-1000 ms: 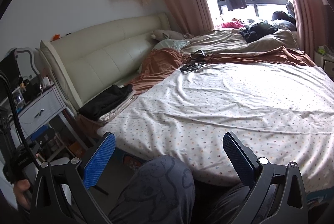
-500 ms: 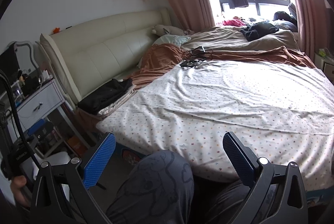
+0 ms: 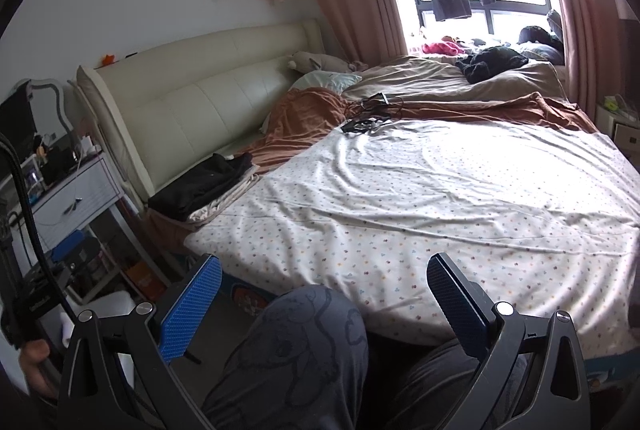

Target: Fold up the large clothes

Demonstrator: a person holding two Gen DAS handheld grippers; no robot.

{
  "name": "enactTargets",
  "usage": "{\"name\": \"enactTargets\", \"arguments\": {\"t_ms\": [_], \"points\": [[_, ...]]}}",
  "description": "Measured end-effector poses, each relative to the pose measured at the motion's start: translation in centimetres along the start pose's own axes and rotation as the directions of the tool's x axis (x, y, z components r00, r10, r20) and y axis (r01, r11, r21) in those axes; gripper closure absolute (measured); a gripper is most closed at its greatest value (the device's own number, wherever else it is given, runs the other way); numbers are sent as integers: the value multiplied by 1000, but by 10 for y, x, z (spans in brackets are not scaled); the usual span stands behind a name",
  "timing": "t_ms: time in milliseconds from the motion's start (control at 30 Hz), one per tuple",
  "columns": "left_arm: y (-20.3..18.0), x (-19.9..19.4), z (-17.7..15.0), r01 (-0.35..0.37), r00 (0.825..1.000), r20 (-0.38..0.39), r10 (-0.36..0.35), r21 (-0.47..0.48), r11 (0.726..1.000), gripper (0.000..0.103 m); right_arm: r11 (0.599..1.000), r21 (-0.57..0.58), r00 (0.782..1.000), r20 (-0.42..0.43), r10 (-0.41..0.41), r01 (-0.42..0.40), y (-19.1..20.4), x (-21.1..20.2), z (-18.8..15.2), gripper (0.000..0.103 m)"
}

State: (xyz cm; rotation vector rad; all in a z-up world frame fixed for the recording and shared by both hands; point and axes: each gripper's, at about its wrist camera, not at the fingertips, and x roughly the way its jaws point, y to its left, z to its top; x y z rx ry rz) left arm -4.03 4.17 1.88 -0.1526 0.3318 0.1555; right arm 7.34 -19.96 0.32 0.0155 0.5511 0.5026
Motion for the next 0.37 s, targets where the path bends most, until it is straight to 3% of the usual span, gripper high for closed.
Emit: {"name": "enactTargets", "arguments": {"t_ms": [367], "points": [[7,-6,0,4,1000,14,-4,-1,1000,0,1000,7,1000,-3,-12,12,4,-4,-1,0]]}}
